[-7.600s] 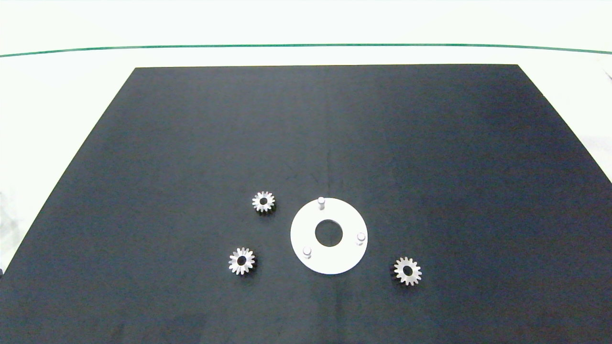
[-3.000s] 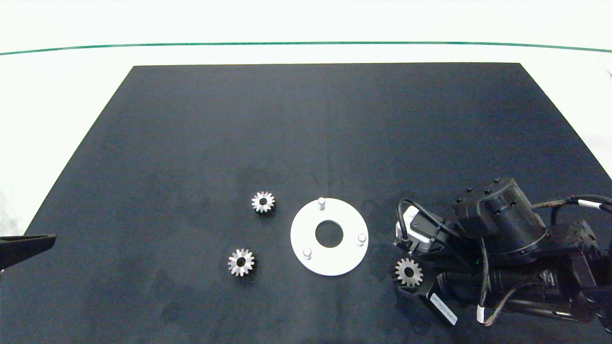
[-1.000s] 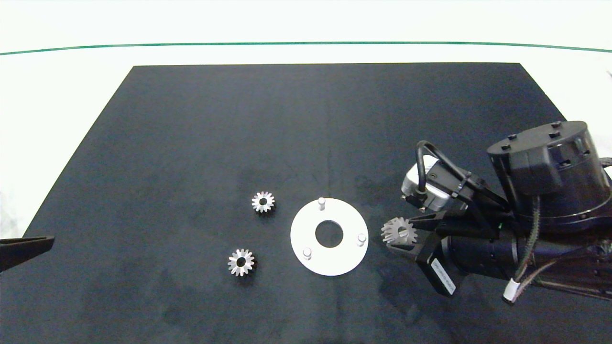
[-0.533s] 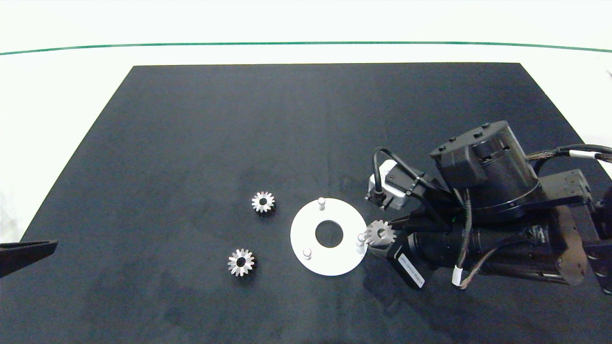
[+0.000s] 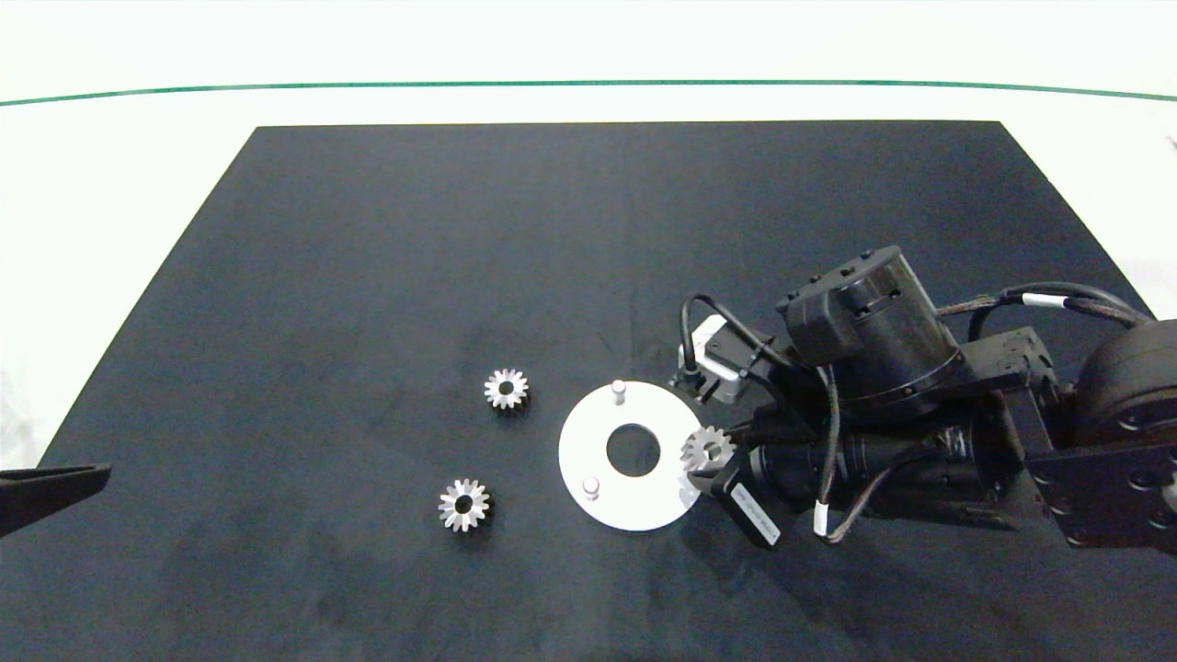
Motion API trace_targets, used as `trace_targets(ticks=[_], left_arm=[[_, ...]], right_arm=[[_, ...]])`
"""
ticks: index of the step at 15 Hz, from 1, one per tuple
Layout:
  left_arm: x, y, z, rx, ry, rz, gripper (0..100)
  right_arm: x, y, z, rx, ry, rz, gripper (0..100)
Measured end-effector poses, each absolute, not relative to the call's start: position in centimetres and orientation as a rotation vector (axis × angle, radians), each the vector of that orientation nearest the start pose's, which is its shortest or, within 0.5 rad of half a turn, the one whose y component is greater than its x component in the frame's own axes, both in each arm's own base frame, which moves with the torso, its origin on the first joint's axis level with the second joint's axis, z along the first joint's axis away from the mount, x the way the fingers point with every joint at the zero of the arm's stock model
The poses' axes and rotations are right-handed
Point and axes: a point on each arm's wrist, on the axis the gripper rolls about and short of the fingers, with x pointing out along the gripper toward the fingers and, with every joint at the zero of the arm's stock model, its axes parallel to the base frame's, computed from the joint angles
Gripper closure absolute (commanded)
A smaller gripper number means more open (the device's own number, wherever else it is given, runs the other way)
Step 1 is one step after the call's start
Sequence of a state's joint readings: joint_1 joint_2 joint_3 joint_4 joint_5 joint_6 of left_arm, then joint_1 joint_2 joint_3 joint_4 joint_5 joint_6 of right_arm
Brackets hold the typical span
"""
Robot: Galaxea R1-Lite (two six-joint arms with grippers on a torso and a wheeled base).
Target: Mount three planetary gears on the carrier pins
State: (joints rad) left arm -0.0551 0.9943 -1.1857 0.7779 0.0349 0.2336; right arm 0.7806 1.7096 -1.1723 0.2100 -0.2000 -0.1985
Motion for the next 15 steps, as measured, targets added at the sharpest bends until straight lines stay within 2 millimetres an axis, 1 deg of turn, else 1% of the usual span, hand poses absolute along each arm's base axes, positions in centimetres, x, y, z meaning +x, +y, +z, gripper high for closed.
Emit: trace_targets(ticks=[15], left_arm=[[7.89,-0.36,30.21,0.253,0.581,-0.088,0]], right_arm=[[22.33,21.4,19.93,-0.544,0.624,0.619,90]])
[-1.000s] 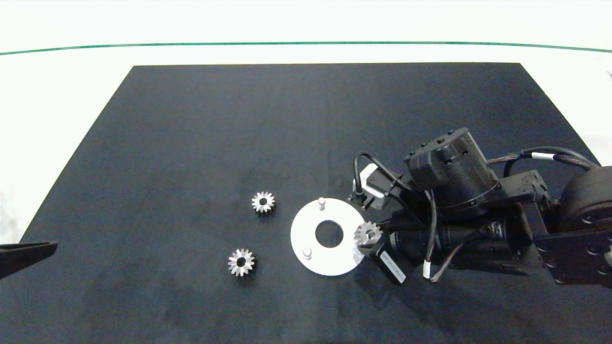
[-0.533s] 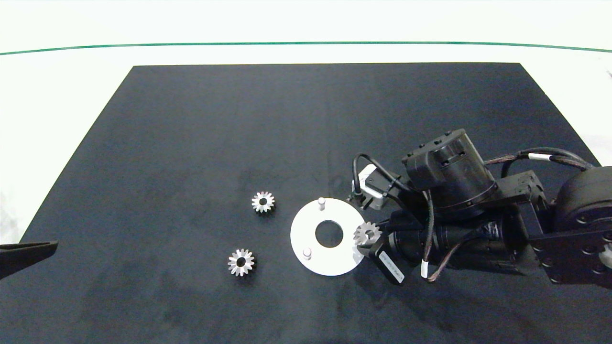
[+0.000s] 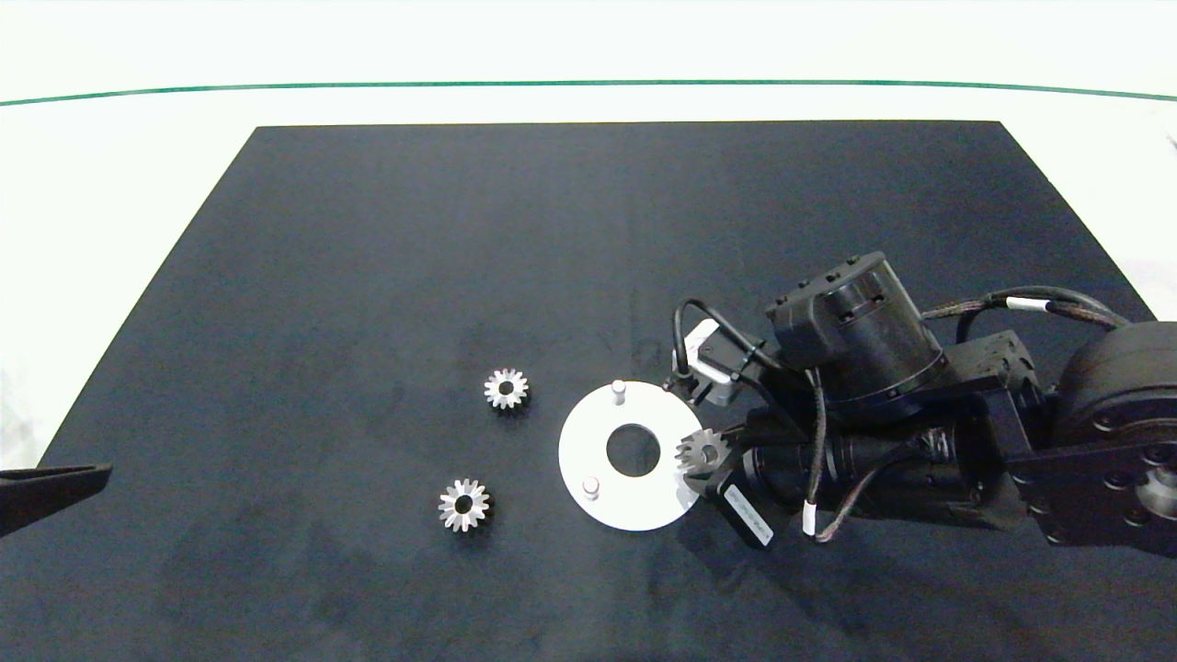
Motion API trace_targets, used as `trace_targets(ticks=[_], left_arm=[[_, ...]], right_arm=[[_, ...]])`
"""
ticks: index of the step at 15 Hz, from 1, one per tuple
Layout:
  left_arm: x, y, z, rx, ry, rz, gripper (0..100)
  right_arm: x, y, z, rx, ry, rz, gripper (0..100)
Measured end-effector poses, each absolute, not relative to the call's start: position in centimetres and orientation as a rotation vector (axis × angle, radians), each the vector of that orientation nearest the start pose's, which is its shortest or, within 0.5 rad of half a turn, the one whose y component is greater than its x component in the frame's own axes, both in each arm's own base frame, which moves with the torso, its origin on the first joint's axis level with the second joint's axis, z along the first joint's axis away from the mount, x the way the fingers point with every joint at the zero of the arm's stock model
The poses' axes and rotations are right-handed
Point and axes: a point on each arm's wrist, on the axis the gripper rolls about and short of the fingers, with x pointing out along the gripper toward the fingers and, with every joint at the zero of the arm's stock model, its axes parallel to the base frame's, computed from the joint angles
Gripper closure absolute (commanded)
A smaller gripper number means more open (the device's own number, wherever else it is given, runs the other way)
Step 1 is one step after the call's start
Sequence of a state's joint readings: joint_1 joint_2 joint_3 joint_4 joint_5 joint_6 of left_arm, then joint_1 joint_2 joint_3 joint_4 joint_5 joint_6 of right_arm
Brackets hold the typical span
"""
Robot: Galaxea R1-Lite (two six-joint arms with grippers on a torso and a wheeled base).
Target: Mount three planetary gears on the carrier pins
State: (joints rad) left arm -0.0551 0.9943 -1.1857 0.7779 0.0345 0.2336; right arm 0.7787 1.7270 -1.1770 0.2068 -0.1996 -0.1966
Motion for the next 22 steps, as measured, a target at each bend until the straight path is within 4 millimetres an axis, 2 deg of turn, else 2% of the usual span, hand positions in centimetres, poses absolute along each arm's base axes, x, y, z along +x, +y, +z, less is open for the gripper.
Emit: trace_targets(ticks=[7,22], left_arm=[[7.89,-0.36,30.21,0.253,0.581,-0.088,0],[7.9,-0.36,30.15,0.257,0.584,-0.09,0]], right_arm=[[22.52,21.66,20.69,-0.532,0.598,0.62,90],[22.37,21.89,20.26,-0.531,0.613,0.625,90]])
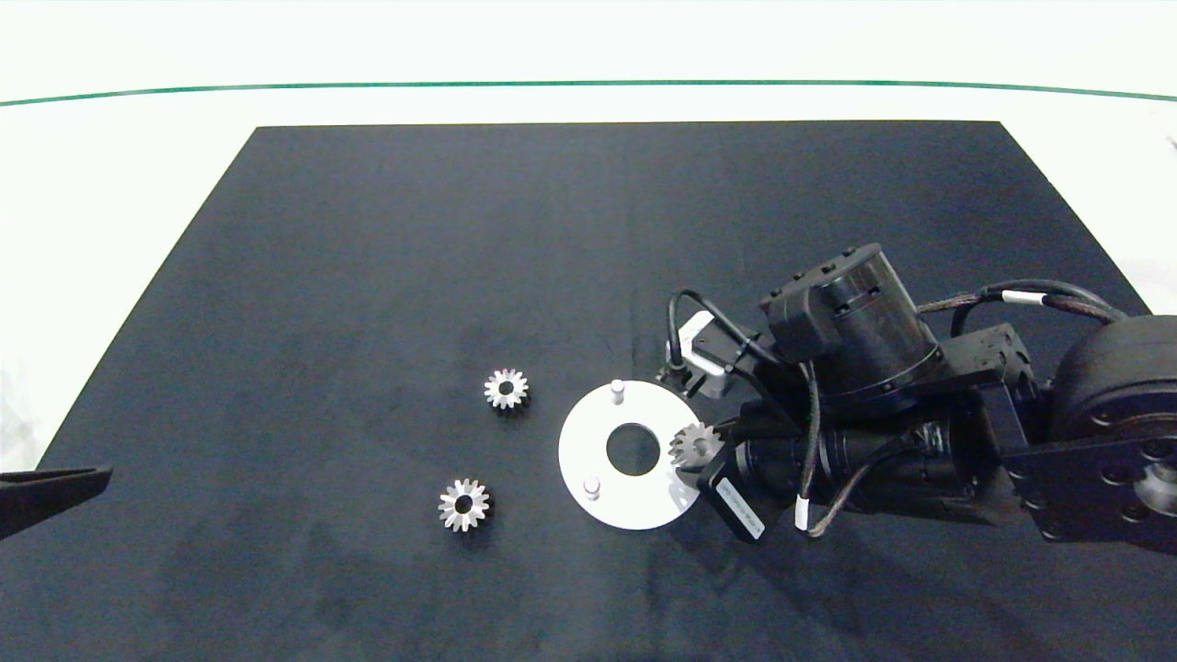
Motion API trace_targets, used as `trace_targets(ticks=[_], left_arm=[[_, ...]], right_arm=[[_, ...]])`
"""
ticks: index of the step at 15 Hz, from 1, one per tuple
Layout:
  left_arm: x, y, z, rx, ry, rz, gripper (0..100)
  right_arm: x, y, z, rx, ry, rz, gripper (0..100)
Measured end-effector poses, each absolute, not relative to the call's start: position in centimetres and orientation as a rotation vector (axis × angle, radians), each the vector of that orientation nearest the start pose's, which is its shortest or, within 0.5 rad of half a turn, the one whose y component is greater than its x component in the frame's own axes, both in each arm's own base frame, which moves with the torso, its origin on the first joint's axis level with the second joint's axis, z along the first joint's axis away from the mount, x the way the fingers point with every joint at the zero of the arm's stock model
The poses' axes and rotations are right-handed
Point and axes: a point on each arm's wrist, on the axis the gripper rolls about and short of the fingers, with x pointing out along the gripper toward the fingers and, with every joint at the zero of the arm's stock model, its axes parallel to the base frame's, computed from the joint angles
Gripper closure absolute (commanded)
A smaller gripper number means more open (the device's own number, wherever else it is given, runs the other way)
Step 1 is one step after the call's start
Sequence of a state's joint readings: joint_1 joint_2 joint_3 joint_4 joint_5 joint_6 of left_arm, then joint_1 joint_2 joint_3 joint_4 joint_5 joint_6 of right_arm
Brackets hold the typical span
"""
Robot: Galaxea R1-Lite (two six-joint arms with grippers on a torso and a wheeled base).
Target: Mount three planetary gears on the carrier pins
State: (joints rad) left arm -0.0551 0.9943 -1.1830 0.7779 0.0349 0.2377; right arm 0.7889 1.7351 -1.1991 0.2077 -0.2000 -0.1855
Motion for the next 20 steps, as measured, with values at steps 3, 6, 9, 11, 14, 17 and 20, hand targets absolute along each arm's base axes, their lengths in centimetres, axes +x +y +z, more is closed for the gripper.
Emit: trace_targets(ticks=[3,6,9,11,14,17,20], left_arm=[[7.91,-0.36,30.14,0.257,0.584,-0.09,0],[7.91,-0.36,30.14,0.257,0.584,-0.09,0],[7.91,-0.36,30.14,0.257,0.584,-0.09,0],[7.91,-0.36,30.14,0.257,0.584,-0.09,0],[7.91,-0.36,30.14,0.257,0.584,-0.09,0],[7.91,-0.36,30.14,0.257,0.584,-0.09,0],[7.91,-0.36,30.14,0.257,0.584,-0.09,0]], right_arm=[[22.36,21.87,20.24,-0.532,0.614,0.625,90],[22.39,21.83,20.4,-0.53,0.611,0.623,90],[22.3,21.71,20.28,-0.532,0.616,0.622,90],[22.25,21.66,20.22,-0.534,0.618,0.621,90],[22.16,21.54,20.07,-0.54,0.623,0.613,90],[22.13,21.44,19.9,-0.549,0.627,0.597,90],[22.14,21.45,19.89,-0.549,0.627,0.595,90]])
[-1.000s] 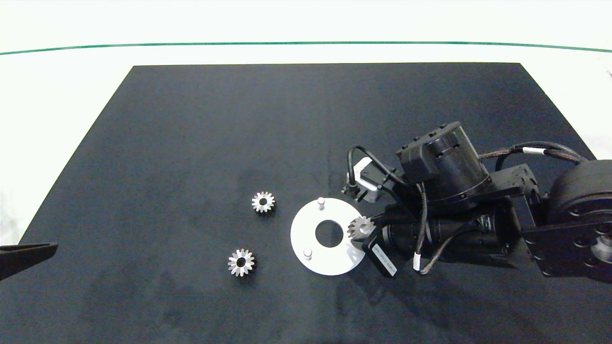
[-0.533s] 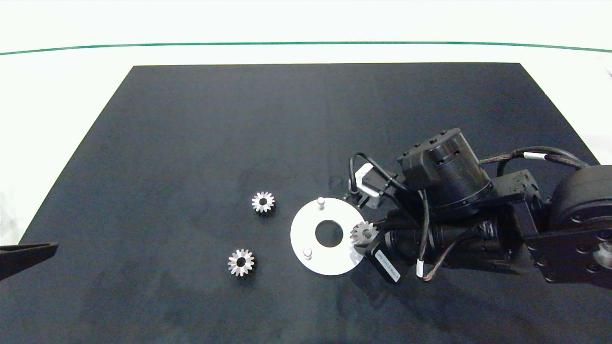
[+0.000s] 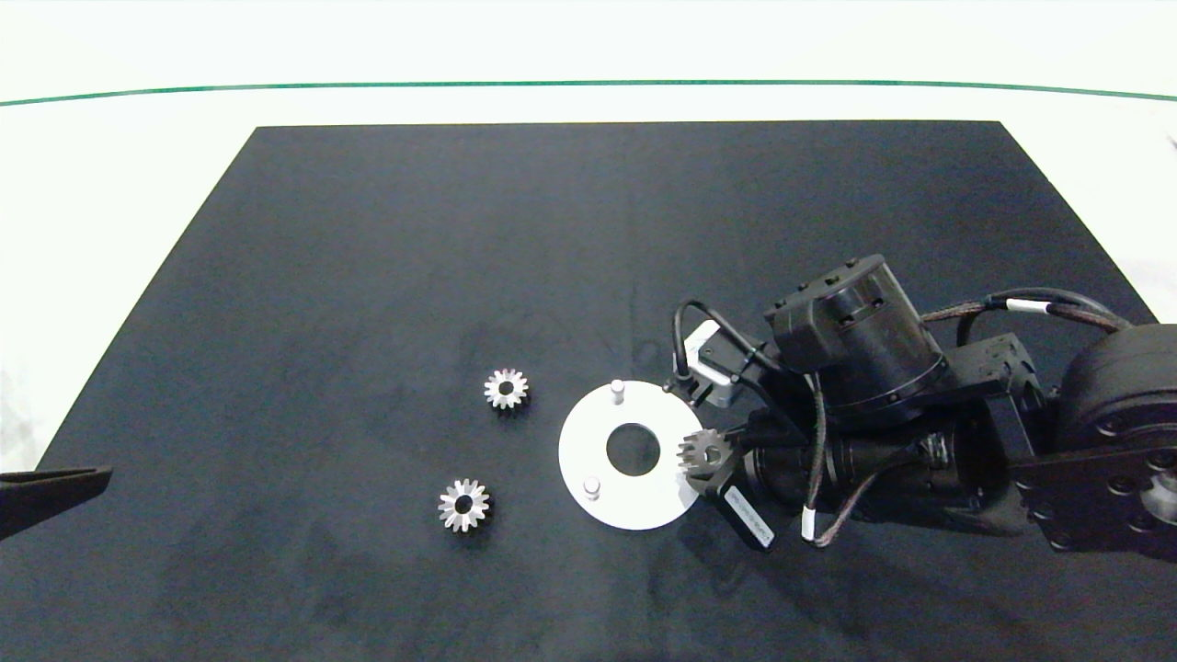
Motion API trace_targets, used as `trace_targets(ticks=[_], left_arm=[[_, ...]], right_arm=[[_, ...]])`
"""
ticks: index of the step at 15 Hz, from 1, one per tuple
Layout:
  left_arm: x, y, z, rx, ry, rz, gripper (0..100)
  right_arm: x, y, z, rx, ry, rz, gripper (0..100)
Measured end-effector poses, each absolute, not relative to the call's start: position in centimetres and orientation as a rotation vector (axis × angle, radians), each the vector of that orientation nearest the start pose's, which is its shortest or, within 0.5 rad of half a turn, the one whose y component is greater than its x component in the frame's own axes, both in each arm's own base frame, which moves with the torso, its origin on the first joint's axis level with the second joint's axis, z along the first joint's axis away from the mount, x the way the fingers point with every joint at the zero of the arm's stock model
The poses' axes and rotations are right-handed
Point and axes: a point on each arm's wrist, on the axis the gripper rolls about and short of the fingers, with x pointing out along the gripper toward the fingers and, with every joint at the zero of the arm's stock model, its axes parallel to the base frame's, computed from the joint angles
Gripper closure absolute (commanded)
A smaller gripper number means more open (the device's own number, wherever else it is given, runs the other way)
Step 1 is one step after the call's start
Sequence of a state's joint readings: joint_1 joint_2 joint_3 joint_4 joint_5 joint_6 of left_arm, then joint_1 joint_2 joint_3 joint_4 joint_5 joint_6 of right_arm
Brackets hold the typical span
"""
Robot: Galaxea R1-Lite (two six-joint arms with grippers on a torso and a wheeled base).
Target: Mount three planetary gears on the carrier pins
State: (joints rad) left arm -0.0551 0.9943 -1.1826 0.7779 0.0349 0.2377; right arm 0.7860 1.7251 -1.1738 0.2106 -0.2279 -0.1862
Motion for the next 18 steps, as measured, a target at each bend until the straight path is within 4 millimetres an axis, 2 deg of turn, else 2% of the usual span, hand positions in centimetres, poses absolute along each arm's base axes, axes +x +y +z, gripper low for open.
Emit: trace_targets(ticks=[8,18], left_arm=[[7.91,-0.36,30.14,0.257,0.584,-0.09,0],[7.86,-0.36,30.15,0.257,0.583,-0.09,0]], right_arm=[[22.46,21.66,20.46,-0.533,0.605,0.59,90],[22.43,21.78,20.05,-0.538,0.618,0.595,90]])
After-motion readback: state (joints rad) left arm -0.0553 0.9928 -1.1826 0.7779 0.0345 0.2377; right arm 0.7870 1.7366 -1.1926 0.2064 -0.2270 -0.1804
